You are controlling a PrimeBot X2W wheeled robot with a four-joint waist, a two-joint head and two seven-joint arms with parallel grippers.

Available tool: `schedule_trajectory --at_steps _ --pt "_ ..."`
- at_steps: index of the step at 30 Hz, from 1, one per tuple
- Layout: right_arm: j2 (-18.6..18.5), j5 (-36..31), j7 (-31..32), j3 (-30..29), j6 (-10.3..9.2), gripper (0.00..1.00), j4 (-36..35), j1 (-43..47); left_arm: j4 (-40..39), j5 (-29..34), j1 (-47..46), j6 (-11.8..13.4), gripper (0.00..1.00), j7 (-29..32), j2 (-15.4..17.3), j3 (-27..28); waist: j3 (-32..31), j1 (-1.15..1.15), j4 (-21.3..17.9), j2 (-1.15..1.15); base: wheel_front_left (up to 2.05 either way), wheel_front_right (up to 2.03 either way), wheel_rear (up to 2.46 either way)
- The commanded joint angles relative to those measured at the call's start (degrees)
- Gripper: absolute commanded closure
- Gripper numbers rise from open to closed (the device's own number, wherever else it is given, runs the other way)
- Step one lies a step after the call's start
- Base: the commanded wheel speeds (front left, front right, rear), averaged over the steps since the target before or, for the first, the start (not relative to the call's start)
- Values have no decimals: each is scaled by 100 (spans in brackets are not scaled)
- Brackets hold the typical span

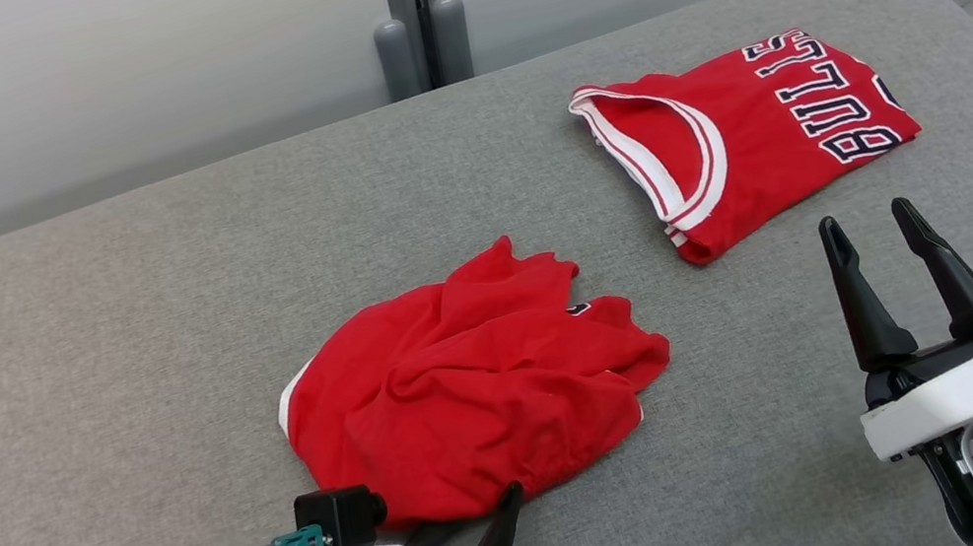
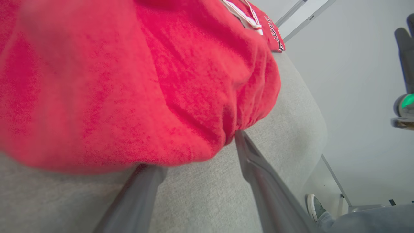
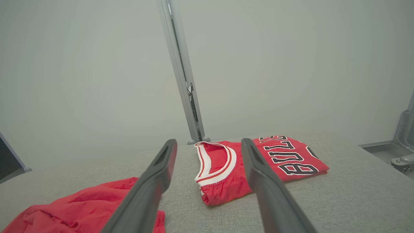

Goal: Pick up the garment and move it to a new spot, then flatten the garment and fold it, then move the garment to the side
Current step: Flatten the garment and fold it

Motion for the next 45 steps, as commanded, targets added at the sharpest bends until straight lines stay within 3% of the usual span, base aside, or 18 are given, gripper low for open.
schedule_trajectory --at_steps 1,4,6,7,8,9,19,26,27,35,41,45 --pt "-4 2 -25 -16 3 0 -8 -46 80 -3 -121 -10 0 -65 18 -1 27 0 -60 0 0 0 0" --pt "7 4 -24 -32 3 0 9 -40 226 -79 -211 -10 0 -130 15 -90 46 0 -115 0 0 0 0" --pt "18 3 -24 -40 3 0 10 -39 315 -105 -276 -11 38 -167 15 -110 51 0 -138 0 0 0 0" --pt "22 3 -25 -46 3 0 10 -38 343 -120 -295 -11 64 -181 15 -119 54 0 -142 0 0 0 0" --pt "25 2 -25 -55 3 0 7 -36 370 -126 -302 -11 96 -198 13 -131 56 0 -139 0 0 0 0" --pt "27 -1 -25 -67 3 0 5 -29 388 -132 -297 -11 100 -208 16 -148 56 0 -131 0 0 0 0" --pt "40 -30 -24 -119 3 0 36 39 -159 -524 -199 -11 100 79 142 -393 -34 0 165 0 0 0 0" --pt "16 -27 -25 -163 3 0 49 57 -1284 -427 -192 105 100 729 1100 -245 -95 0 455 0 0 0 0" --pt "16 -27 -25 -163 3 0 49 57 -1284 -427 -192 105 100 729 1100 -245 -95 0 455 0 0 0 0" --pt "22 -4 -25 -93 3 0 101 -41 -2029 -226 -440 260 100 1896 2626 47 -50 0 538 0 0 0 0" --pt "8 36 -25 -53 3 0 129 -56 -2143 -607 -594 370 100 2505 3144 384 -1 0 482 0 0 0 0" --pt "-2 56 -25 0 3 0 165 -97 -1862 -743 -728 405 100 2660 3299 549 -12 0 416 0 0 0 0"
